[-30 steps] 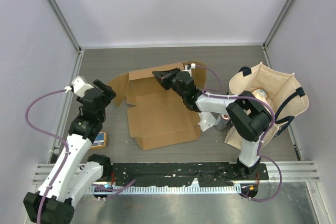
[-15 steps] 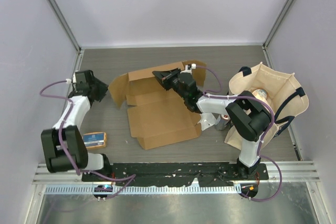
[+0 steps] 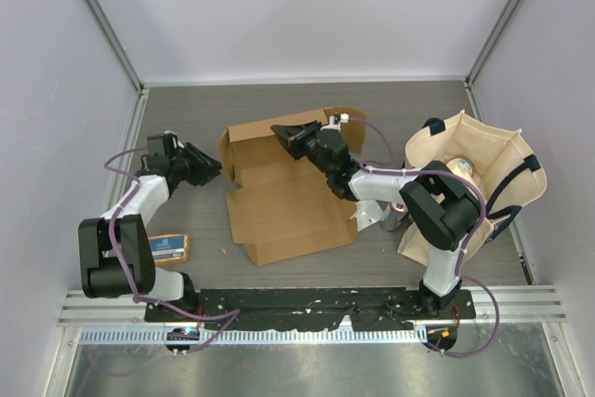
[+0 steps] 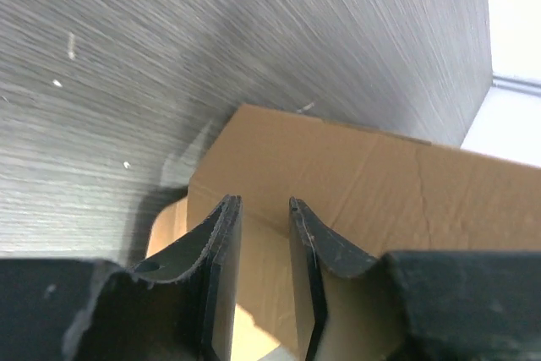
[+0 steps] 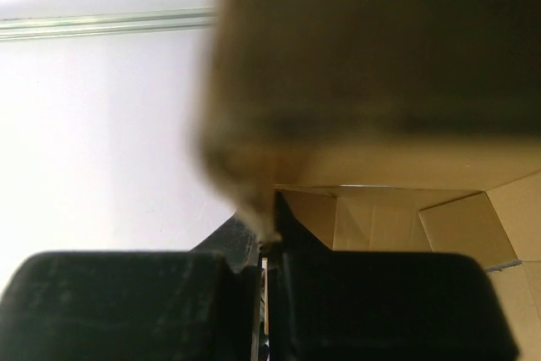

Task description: Fold the paper box

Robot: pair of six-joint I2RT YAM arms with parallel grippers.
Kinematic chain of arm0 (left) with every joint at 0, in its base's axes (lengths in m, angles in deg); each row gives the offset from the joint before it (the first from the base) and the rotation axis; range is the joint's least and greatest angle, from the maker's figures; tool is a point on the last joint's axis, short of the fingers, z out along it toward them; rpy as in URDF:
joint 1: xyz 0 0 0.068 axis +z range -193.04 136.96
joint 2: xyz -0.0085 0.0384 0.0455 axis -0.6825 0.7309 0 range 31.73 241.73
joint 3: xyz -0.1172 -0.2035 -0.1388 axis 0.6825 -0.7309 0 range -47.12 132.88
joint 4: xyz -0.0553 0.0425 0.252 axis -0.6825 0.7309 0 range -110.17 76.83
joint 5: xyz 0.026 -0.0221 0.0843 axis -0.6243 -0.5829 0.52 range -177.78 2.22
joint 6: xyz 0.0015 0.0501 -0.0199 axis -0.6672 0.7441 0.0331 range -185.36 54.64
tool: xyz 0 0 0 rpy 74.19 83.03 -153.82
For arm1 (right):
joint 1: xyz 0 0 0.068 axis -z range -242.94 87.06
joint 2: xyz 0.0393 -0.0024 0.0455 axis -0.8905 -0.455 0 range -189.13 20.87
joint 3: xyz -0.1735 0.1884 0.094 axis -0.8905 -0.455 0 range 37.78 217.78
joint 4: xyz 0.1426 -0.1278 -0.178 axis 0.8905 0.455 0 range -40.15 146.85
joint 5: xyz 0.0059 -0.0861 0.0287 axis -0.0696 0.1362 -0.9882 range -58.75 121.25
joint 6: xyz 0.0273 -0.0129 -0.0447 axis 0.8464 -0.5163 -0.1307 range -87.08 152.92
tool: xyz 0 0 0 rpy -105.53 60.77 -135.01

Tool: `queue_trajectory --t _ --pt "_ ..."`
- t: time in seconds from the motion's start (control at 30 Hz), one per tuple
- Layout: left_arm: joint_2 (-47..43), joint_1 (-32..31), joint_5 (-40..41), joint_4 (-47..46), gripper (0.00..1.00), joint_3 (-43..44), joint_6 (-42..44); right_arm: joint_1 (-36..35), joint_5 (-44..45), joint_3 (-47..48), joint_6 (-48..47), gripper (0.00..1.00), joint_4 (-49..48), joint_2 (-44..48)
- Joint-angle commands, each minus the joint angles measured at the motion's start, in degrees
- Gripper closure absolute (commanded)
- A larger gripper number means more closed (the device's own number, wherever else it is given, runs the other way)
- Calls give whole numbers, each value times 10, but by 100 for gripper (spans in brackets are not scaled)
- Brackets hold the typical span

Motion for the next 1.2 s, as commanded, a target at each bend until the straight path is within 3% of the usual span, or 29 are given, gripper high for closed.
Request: queue_trajectory --t 0.0,0.2,0.43,0.83,1.07,1.17 --pt "-32 -16 -45 -25 68 -19 9 0 12 -3 7 98 -32 23" --pt "-39 -73 -4 -37 65 -21 21 -1 15 -4 11 98 -31 24" --pt "-99 -171 191 -83 55 -52 75 -3 10 -13 -4 98 -18 33" --pt "-162 -210 314 -226 53 -158 116 -8 14 -40 -53 99 -1 39" --pt "-231 -223 360 -211 43 -189 151 -8 9 -29 -55 98 -3 33" --pt "-237 -224 396 -231 42 -193 209 -8 7 -25 -55 98 -3 29"
